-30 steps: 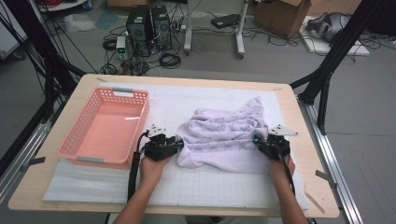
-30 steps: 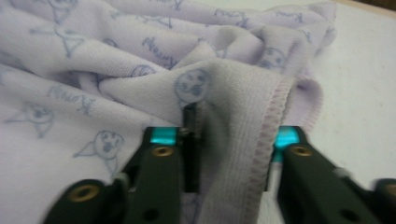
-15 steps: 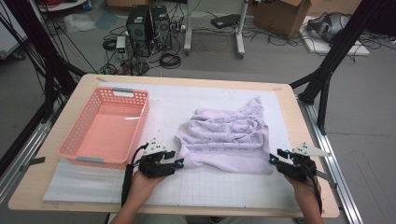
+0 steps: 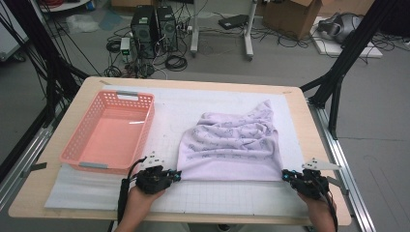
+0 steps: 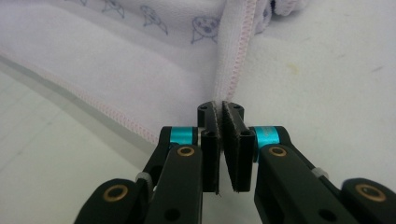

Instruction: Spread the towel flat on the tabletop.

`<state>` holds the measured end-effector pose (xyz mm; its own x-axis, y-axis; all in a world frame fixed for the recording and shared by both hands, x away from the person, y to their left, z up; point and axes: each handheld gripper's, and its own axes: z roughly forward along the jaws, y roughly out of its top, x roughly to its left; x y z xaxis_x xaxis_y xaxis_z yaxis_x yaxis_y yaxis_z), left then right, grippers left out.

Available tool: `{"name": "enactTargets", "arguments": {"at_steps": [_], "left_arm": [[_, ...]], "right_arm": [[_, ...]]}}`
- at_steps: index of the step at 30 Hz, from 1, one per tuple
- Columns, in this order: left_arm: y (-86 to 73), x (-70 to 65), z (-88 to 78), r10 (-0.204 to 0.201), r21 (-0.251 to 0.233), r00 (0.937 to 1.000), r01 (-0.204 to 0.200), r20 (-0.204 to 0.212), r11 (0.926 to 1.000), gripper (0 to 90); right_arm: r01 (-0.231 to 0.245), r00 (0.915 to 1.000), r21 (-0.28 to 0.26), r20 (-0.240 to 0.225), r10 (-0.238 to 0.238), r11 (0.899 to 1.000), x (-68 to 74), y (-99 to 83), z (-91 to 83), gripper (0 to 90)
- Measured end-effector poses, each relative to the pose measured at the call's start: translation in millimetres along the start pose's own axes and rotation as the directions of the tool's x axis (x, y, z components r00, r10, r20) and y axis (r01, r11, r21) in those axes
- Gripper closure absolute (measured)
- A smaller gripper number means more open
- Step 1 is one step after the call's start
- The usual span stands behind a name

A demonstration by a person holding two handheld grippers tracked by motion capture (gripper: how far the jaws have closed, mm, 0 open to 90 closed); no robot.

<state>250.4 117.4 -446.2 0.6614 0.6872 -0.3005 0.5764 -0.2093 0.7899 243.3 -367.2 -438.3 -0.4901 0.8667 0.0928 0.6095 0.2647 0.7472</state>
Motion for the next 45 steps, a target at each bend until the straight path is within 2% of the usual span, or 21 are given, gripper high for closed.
{"name": "enactTargets", "arguments": {"at_steps": [5, 7, 8, 9, 10, 12, 16, 20, 24, 28, 32, 36, 37, 38, 41, 45], "left_arm": [[-17.4, -11.2, -13.5, 0.015, 0.02, 0.9996, -0.016, 0.024, 0.9997, 86.1], [-23.2, -14.3, -17.9, 0.028, 0.027, 0.9992, -0.029, 0.028, 0.9992, 85.2], [-26.0, -15.5, -19.7, 0.036, 0.026, 0.9991, -0.037, 0.021, 0.999, 81.6], [-27.4, -15.9, -20.8, 0.034, 0.016, 0.9994, -0.034, 0.005, 0.9993, 73.0], [-27.2, -15.1, -21.5, 0.032, 0.008, 0.9995, -0.032, -0.005, 0.9995, 63.4], [-25.3, -13.2, -22.1, 0.033, -0.022, 0.9992, -0.034, -0.02, 0.9992, 53.1], [-15.8, -7.6, -19.4, 0.039, -0.07, 0.9983, -0.042, -0.043, 0.9967, 44.5], [-8.8, -0.8, -13.4, 0.04, -0.066, 0.9973, -0.044, -0.062, 0.9968, 44.8], [-4.0, 6.0, -6.0, 0.02, -0.032, 0.9941, -0.023, -0.106, 0.9992, 44.9], [-3.0, 6.6, -1.6, -0.002, -0.017, 0.9937, 0.0, -0.112, 0.9999, 44.9], [-3.3, 4.4, 3.9, -0.025, -0.035, 0.9958, 0.022, -0.088, 0.9991, 44.7], [-1.3, -1.2, 12.6, 0.01, 0.005, 0.9957, -0.01, -0.092, 0.9999, 44.7], [-1.1, -3.7, 12.9, 0.022, 0.008, 0.9942, -0.022, -0.105, 0.9997, 44.5], [-1.1, -6.7, 13.7, 0.017, 0.016, 0.9954, -0.015, -0.094, 0.9998, 44.8], [-3.5, -12.5, 13.5, 0.047, 0.024, 0.9925, -0.045, -0.113, 0.9987, 46.3], [-6.1, -14.5, 13.1, 0.03, 0.004, 0.9915, -0.029, -0.127, 0.9996, 48.0]], "right_arm": [[0.016, 0.9997, 0.023, 0.02, -0.017, 1.0, 18.7, -9.7, -15.4, 85.5], [0.011, 0.9998, 0.023, 0.015, -0.011, 1.0, 26.0, -14.2, -23.2, 82.6], [-0.001, 0.9999, 0.019, 0.012, 0.0, 1.0, 27.9, -16.3, -26.4, 74.6], [-0.016, 0.9996, 0.0, 0.022, 0.016, 1.0, 28.6, -18.4, -28.9, 68.0], [-0.044, 0.9987, -0.02, 0.025, 0.044, 0.999, 28.3, -20.1, -31.5, 67.6], [-0.079, 0.9963, -0.072, 0.029, 0.081, 0.994, 26.9, -22.7, -36.7, 64.2], [-0.089, 0.9943, -0.11, 0.049, 0.095, 0.99, 24.2, -20.5, -39.7, 65.6], [-0.076, 0.9965, -0.071, 0.03, 0.078, 0.995, 17.9, -14.4, -23.5, 65.6], [-0.03, 0.9992, -0.045, -0.027, 0.029, 0.999, 15.0, -7.1, -5.7, 64.2], [-0.003, 0.9978, -0.015, -0.066, 0.002, 1.0, 9.0, 1.3, 3.2, 62.2], [-0.013, 0.9987, -0.021, -0.05, 0.012, 1.0, 3.5, 2.2, 0.6, 60.6], [-0.05, 0.9982, -0.032, -0.035, 0.049, 0.998, 2.6, -3.0, -4.3, 59.3], [-0.047, 0.9984, -0.036, -0.033, 0.046, 0.998, 2.8, -3.8, -3.5, 59.2], [-0.047, 0.9984, -0.033, -0.032, 0.046, 0.998, 3.6, -4.1, -2.4, 59.0], [-0.044, 0.9984, -0.013, -0.034, 0.044, 0.999, 8.0, -5.7, 2.7, 57.9], [-0.023, 0.9983, 0.007, -0.054, 0.023, 1.0, 13.3, -4.3, 9.3, 57.2]]}}
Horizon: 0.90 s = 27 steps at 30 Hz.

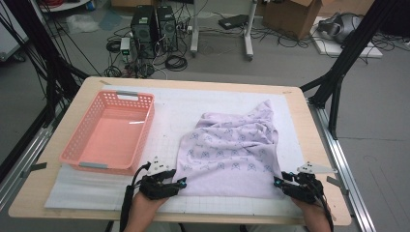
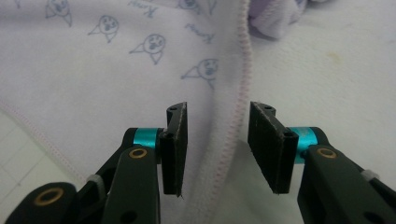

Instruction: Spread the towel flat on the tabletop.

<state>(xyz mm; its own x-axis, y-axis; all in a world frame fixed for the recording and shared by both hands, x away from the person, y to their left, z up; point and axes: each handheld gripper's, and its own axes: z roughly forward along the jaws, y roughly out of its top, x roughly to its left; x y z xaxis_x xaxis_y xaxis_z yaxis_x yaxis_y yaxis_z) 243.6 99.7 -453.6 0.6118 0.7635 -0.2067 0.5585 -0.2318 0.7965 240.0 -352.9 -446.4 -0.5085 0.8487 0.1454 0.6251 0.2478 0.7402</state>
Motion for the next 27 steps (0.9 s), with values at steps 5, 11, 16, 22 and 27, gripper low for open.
{"name": "enactTargets", "arguments": {"at_steps": [5, 11, 16, 22, 27], "left_arm": [[-0.1, -1.8, 0.6, 0.009, 0.001, 0.9996, -0.009, -0.026, 1.0, 50.3], [-1.2, -11.5, 2.0, 0.066, 0.01, 0.9925, -0.065, -0.103, 0.9978, 52.8], [-5.8, -6.6, -7.4, 0.038, 0.017, 0.9983, -0.037, -0.045, 0.9992, 84.8], [-22.6, -4.1, -29.6, -0.057, -0.001, 0.9982, 0.057, 0.019, 0.9984, 85.4], [-31.7, -9.6, -48.9, -0.071, -0.02, 0.996, 0.072, 0.054, 0.9972, 85.4]], "right_arm": [[0.027, 0.9988, 0.01, -0.041, -0.026, 1.0, 1.4, 4.8, 6.7, 56.0], [0.004, 1.0, 0.024, -0.007, -0.004, 1.0, -1.4, 6.0, 4.4, 52.1], [0.012, 0.9988, 0.013, 0.048, -0.012, 1.0, 8.5, -0.8, 0.6, 73.1], [-0.007, 0.9999, 0.027, -0.011, 0.008, 1.0, 11.1, -9.7, -12.9, 83.3], [0.018, 0.9995, 0.01, -0.028, -0.017, 1.0, 23.0, -16.5, -29.5, 83.5]]}}
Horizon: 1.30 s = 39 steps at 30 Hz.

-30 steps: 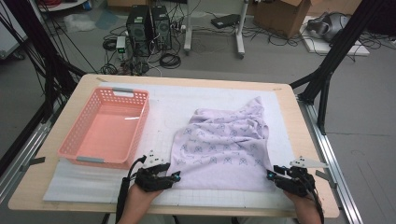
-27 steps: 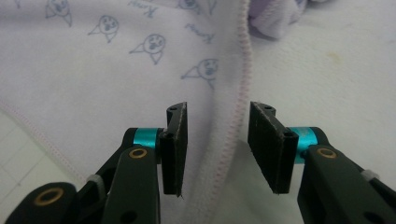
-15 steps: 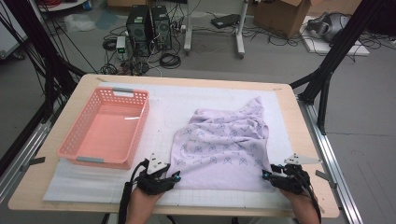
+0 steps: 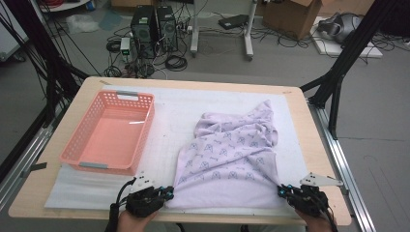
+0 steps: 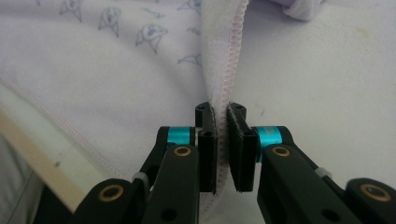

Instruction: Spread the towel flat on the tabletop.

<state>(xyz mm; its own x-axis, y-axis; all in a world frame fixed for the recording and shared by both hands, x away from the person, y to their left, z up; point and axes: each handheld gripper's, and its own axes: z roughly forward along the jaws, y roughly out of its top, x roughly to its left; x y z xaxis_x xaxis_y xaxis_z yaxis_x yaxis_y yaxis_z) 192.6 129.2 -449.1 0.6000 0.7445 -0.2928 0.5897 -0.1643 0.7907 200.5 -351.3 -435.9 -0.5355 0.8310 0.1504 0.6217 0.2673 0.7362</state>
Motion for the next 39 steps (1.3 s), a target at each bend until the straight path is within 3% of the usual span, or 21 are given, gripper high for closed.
{"name": "enactTargets", "arguments": {"at_steps": [5, 9, 13, 16, 18, 21, 24, 26, 29, 32, 33, 35, 37, 39], "left_arm": [[-9.0, -8.0, -9.6, 0.001, 0.005, 0.9998, -0.001, 0.02, 1.0, 85.3], [-16.7, -13.5, -9.9, 0.012, 0.042, 0.9985, -0.015, 0.053, 0.999, 84.7], [-13.2, -14.5, -11.5, 0.016, 0.022, 0.9962, -0.018, 0.086, 0.9996, 81.7], [-5.8, -9.9, -9.9, 0.014, -0.029, 0.9985, -0.012, 0.052, 0.9995, 56.6], [-0.2, -4.9, -8.2, -0.003, -0.058, 0.9997, 0.004, 0.024, 0.9983, 47.1], [13.5, 5.3, 0.8, -0.005, -0.071, 0.9999, 0.004, -0.014, 0.9975, 45.4], [29.5, 12.8, 15.9, -0.006, -0.07, 0.9996, 0.004, -0.028, 0.9976, 45.2], [40.5, 15.6, 29.0, 0.014, -0.054, 0.9988, -0.016, -0.046, 0.9984, 45.3], [53.2, 18.2, 50.2, 0.024, -0.013, 0.9987, -0.024, -0.045, 0.9996, 45.2], [57.4, 16.3, 69.5, 0.036, 0.053, 0.9981, -0.033, -0.051, 0.998, 48.1], [56.7, 14.2, 73.8, 0.053, 0.073, 0.9971, -0.048, -0.056, 0.9961, 53.1], [55.2, 9.0, 75.0, 0.104, 0.072, 0.9905, -0.097, -0.091, 0.9927, 67.1], [53.2, 8.2, 71.7, 0.112, 0.082, 0.9896, -0.105, -0.09, 0.9911, 83.4], [48.4, 9.3, 63.5, 0.102, 0.075, 0.99, -0.095, -0.098, 0.9927, 86.9]], "right_arm": [[-0.015, 0.9998, -0.013, -0.013, 0.015, 1.0, 5.6, -6.9, -13.5, 83.5], [-0.022, 0.9996, 0.038, -0.018, 0.022, 0.999, 10.9, -14.2, -21.7, 83.5], [-0.058, 0.9981, 0.083, -0.017, 0.059, 0.995, 12.4, -17.5, -32.3, 82.8], [-0.058, 0.9983, 0.054, -0.002, 0.058, 0.997, 12.4, -15.3, -37.7, 68.2], [-0.061, 0.9981, 0.011, 0.01, 0.06, 0.998, 10.2, -12.6, -38.2, 62.4], [-0.059, 0.9974, -0.032, 0.038, 0.061, 0.998, 7.7, -5.6, -34.7, 60.5], [-0.077, 0.9968, -0.068, 0.017, 0.079, 0.995, 6.6, 0.6, -33.9, 57.7], [-0.089, 0.996, -0.052, -0.019, 0.088, 0.995, 6.5, 2.8, -34.9, 55.6], [-0.076, 0.997, -0.068, 0.007, 0.077, 0.995, 5.0, 1.0, -38.1, 52.6], [-0.089, 0.9955, -0.094, 0.024, 0.092, 0.992, 0.6, 0.9, -39.9, 50.2], [-0.085, 0.9955, -0.088, 0.032, 0.089, 0.992, -0.4, 1.7, -37.7, 50.3], [-0.068, 0.9963, -0.077, 0.047, 0.072, 0.995, -3.0, 3.5, -30.1, 51.3], [-0.077, 0.9953, -0.08, 0.053, 0.081, 0.994, -6.7, 5.4, -21.3, 52.5], [-0.074, 0.9942, -0.081, 0.071, 0.08, 0.994, -11.0, 8.0, -12.4, 54.4]]}}
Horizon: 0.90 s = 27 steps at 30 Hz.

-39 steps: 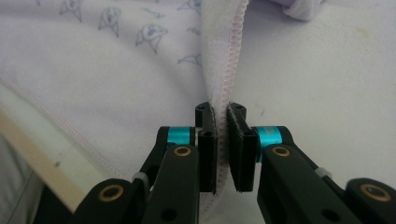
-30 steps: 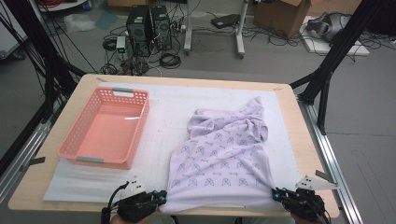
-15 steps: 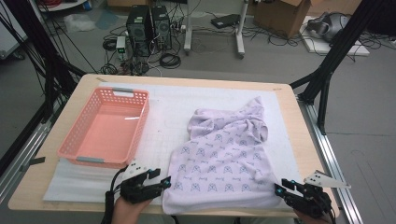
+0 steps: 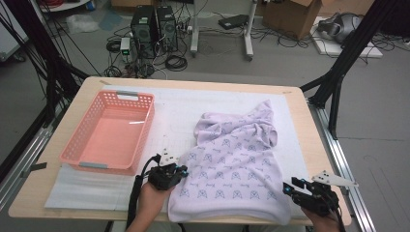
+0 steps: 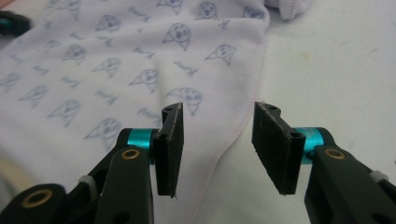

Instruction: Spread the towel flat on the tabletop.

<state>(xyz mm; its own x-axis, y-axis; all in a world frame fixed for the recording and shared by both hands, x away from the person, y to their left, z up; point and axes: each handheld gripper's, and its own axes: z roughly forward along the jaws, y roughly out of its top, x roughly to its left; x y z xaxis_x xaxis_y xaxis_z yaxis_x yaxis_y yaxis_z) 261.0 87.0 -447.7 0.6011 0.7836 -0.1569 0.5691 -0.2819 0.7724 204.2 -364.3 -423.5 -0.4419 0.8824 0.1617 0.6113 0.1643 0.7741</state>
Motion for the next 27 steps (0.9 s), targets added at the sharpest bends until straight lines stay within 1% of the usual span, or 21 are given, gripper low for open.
{"name": "enactTargets", "arguments": {"at_steps": [2, 3, 5, 7, 10, 11, 12, 13, 14, 15, 16, 17, 18, 19, 21, 22, 23, 24, 25, 26, 27], "left_arm": [[-7.7, 3.5, -12.2, -0.008, -0.019, 0.9999, 0.007, -0.011, 0.9998, 87.6], [-11.7, 5.3, -19.1, -0.019, -0.026, 0.9995, 0.018, -0.025, 0.9995, 88.0], [-19.8, 10.8, -32.8, -0.02, -0.034, 0.9981, 0.018, -0.058, 0.9993, 89.7], [-26.8, 16.6, -45.4, -0.033, -0.043, 0.9968, 0.03, -0.072, 0.9986, 89.7], [-30.3, 19.4, -54.4, -0.029, -0.056, 0.9978, 0.026, -0.059, 0.9981, 89.5], [-29.6, 18.7, -54.0, -0.028, -0.061, 0.9983, 0.025, -0.05, 0.9978, 87.5], [-28.1, 17.8, -51.7, -0.038, -0.063, 0.9982, 0.035, -0.046, 0.9974, 80.4], [-26.3, 17.4, -48.5, -0.043, -0.064, 0.9986, 0.041, -0.031, 0.9971, 75.0], [-24.4, 16.7, -44.2, -0.049, -0.068, 0.9986, 0.048, -0.017, 0.9965, 70.7], [-22.7, 15.8, -40.2, -0.055, -0.071, 0.9985, 0.054, -0.008, 0.996, 63.4], [-20.3, 15.1, -34.7, -0.06, -0.071, 0.9982, 0.06, 0.002, 0.9957, 57.4], [-16.9, 14.3, -27.4, -0.059, -0.064, 0.9982, 0.06, 0.013, 0.9962, 52.0], [-13.9, 12.9, -21.1, -0.061, -0.058, 0.9979, 0.063, 0.022, 0.9963, 48.0], [-10.6, 11.2, -14.6, -0.059, -0.05, 0.9978, 0.061, 0.031, 0.9969, 46.0], [-4.8, 7.2, -3.2, -0.051, -0.028, 0.9967, 0.053, 0.063, 0.9982, 43.1], [-1.3, 1.9, 4.8, -0.039, -0.025, 0.996, 0.041, 0.08, 0.9988, 42.9], [0.7, -1.5, 7.8, -0.024, -0.026, 0.9971, 0.026, 0.072, 0.9993, 40.5], [3.9, -5.5, 11.6, 0.008, -0.015, 0.9984, -0.007, 0.055, 0.9999, 45.1], [5.3, -7.3, 12.3, 0.043, -0.006, 0.9989, -0.043, 0.016, 0.9991, 58.3], [6.5, -5.6, 13.0, 0.038, -0.002, 0.9989, -0.038, 0.028, 0.9993, 81.7], [7.7, -3.6, 12.3, 0.011, 0.004, 0.9998, -0.011, 0.014, 0.9999, 85.5]], "right_arm": [[0.008, 0.9997, 0.015, 0.021, -0.009, 1.0, -3.4, 1.8, 9.2, 56.6], [-0.001, 0.9996, 0.025, 0.027, 0.0, 1.0, -5.2, 2.2, 13.3, 57.3], [-0.002, 0.9995, 0.037, 0.032, 0.001, 0.999, -8.9, 2.8, 21.8, 58.4], [-0.009, 0.9997, 0.047, 0.024, 0.008, 0.999, -9.8, 3.8, 30.7, 58.9], [0.028, 0.9992, 0.073, 0.026, -0.03, 0.997, -4.5, 6.8, 42.8, 63.8], [0.046, 0.9979, 0.078, 0.042, -0.05, 0.996, -1.7, 7.3, 45.4, 67.5], [0.064, 0.9961, 0.077, 0.055, -0.068, 0.995, -0.3, 7.7, 46.2, 77.7], [0.066, 0.9977, 0.085, 0.01, -0.067, 0.994, 0.0, 8.0, 46.6, 85.9], [0.093, 0.9951, 0.091, 0.024, -0.096, 0.991, 1.6, 8.1, 46.0, 86.7], [0.13, 0.9888, 0.102, 0.061, -0.136, 0.986, 2.9, 8.6, 43.5, 87.3], [0.155, 0.9789, 0.109, 0.117, -0.167, 0.982, 2.3, 8.5, 40.3, 87.5], [0.142, 0.9773, 0.094, 0.145, -0.154, 0.985, -2.8, 7.7, 35.7, 87.5], [0.075, 0.9868, 0.073, 0.138, -0.084, 0.995, -12.0, 5.5, 30.4, 87.5], [0.043, 0.9893, 0.065, 0.137, -0.051, 0.997, -16.9, 2.8, 27.7, 87.3], [0.024, 0.9936, 0.054, 0.109, -0.03, 0.998, -19.7, -2.6, 26.2, 84.7], [0.023, 0.9944, 0.043, 0.102, -0.028, 0.999, -18.9, -4.0, 26.0, 78.1], [0.01, 0.9953, 0.028, 0.096, -0.013, 1.0, -18.2, -4.5, 24.8, 72.0], [-0.006, 0.9967, 0.021, 0.082, 0.004, 1.0, -18.1, -4.3, 24.2, 67.9], [-0.016, 0.9973, 0.011, 0.072, 0.015, 1.0, -18.5, -3.4, 22.8, 61.8], [-0.026, 0.9969, 0.003, 0.075, 0.026, 1.0, -18.3, -3.4, 21.8, 60.4], [-0.033, 0.9975, 0.003, 0.063, 0.033, 0.999, -18.5, -3.8, 21.2, 60.1]]}}
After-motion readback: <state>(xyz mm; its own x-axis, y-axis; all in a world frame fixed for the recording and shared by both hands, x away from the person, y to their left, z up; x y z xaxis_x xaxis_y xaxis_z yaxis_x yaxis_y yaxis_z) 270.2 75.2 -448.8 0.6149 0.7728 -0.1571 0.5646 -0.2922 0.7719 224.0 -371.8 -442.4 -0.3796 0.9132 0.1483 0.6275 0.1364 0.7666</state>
